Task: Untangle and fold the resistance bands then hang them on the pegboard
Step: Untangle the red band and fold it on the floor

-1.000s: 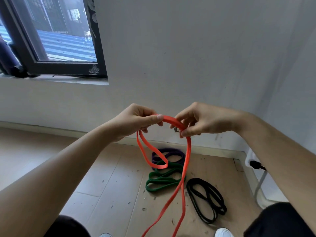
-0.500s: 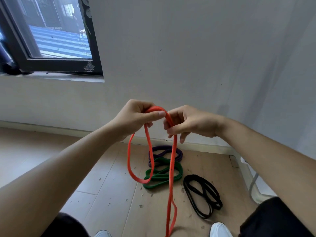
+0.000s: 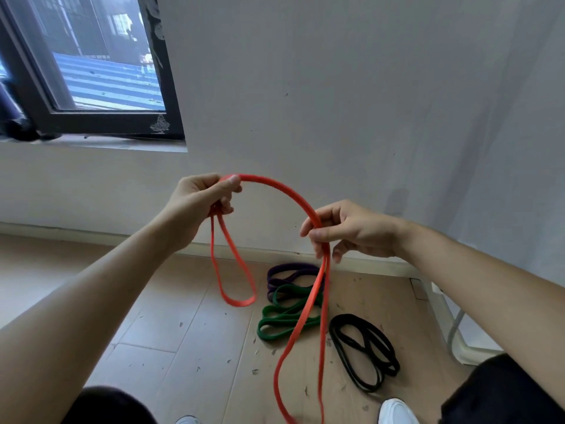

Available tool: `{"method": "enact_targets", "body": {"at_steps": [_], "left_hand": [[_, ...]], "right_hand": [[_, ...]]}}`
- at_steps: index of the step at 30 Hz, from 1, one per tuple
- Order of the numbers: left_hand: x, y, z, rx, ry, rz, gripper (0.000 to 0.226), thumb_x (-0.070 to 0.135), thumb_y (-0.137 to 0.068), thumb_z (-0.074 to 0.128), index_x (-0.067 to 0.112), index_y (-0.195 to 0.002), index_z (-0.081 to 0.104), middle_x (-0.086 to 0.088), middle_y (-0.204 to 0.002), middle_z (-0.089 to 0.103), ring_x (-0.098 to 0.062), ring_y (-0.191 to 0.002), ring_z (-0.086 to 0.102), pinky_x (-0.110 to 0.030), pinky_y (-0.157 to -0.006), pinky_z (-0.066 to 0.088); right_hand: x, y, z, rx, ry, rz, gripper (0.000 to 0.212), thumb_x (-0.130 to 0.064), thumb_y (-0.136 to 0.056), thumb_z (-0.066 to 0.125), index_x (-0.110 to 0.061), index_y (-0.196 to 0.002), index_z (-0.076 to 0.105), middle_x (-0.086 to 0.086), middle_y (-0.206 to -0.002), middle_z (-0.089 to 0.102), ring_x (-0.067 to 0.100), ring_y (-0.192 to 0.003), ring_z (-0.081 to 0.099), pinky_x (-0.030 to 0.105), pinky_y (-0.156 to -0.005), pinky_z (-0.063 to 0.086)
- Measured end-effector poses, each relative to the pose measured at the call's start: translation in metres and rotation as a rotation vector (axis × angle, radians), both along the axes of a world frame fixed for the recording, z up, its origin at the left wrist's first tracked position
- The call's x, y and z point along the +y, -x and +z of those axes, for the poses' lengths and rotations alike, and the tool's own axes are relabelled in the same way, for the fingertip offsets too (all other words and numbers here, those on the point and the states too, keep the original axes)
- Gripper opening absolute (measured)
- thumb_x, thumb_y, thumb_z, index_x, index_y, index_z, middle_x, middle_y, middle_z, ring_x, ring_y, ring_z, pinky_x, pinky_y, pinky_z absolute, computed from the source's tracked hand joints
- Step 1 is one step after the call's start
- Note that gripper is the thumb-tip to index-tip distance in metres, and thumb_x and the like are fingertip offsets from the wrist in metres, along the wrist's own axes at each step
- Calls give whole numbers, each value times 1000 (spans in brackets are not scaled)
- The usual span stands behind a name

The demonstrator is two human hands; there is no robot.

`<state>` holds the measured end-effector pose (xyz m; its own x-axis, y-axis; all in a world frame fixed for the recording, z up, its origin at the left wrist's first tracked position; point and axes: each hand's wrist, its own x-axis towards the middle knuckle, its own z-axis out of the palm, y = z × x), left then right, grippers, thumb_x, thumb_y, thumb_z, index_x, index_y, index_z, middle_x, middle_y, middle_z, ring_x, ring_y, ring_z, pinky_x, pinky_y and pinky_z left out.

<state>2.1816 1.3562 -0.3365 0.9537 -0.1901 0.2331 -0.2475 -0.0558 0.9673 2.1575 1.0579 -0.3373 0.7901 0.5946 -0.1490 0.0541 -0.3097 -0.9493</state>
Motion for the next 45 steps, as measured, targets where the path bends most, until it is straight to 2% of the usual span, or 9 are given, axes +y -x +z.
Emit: {"method": "enact_targets", "body": {"at_steps": [2,7,13,22,26,33,38,42,45], "left_hand": [[7,-2,-6,30,-141,-64,63,57,-63,86,8,-100,73,2,-73,65,-13,-69,63,-29,-79,58],[-16,9,-5,31,-355,-276,42,39,-78,84,9,-105,74,-3,-87,72,-16,-77,67,-26,-75,56],[-53,21,7,-79,-333,-285,35,40,-82,74,6,-92,74,-6,-78,67,-16,-70,61,-27,-69,54],[-38,8,3,-47,104,-19,33,37,-82,70,6,-94,73,-1,-70,58,-16,-69,55,-36,-79,51],[-23,4,-5,-41,15,28,31,39,-84,68,11,-95,74,3,-73,65,-14,-75,60,-37,-88,51],[-16,5,-10,-41,-28,25,31,37,-83,68,9,-95,73,2,-70,66,-11,-69,62,-25,-74,55],[-5,3,-9,10,-98,-142,63,60,-67,82,9,-102,74,1,-72,64,-10,-67,61,-21,-68,54],[-12,8,-7,-18,-244,-245,45,54,-71,83,19,-98,78,2,-76,66,-11,-70,60,-21,-68,53],[-31,17,-3,-50,-307,-284,31,39,-81,75,14,-100,76,0,-74,64,-14,-69,58,-24,-66,51]], "right_hand": [[-1,-1,3,-10,-41,-24,23,-7,-98,61,4,-117,64,15,-85,65,33,-84,64,28,-58,57],[3,2,10,-42,-84,-8,20,-6,-99,59,1,-116,68,12,-82,63,24,-78,64,28,-61,56],[13,6,10,-57,-57,49,17,-6,-97,61,-1,-112,67,12,-85,69,24,-81,68,29,-65,57],[2,-6,-2,53,-42,-10,29,-23,-98,62,-3,-118,65,15,-98,69,29,-95,68,34,-68,61],[-3,-6,-1,87,-58,-10,31,-22,-93,66,-3,-118,67,12,-91,68,25,-87,68,30,-66,61],[-5,0,8,-142,156,-81,18,-9,-91,73,-1,-108,71,15,-89,76,31,-85,75,28,-56,58],[-3,5,15,-237,107,-135,17,-8,-90,74,-1,-105,73,20,-91,76,36,-85,75,33,-59,60],[1,9,17,-238,73,-130,16,-9,-90,74,-5,-106,74,21,-94,75,40,-86,74,35,-61,59],[7,12,15,-228,88,-96,18,-10,-91,74,-6,-108,74,17,-91,76,37,-86,74,34,-62,59]]}}
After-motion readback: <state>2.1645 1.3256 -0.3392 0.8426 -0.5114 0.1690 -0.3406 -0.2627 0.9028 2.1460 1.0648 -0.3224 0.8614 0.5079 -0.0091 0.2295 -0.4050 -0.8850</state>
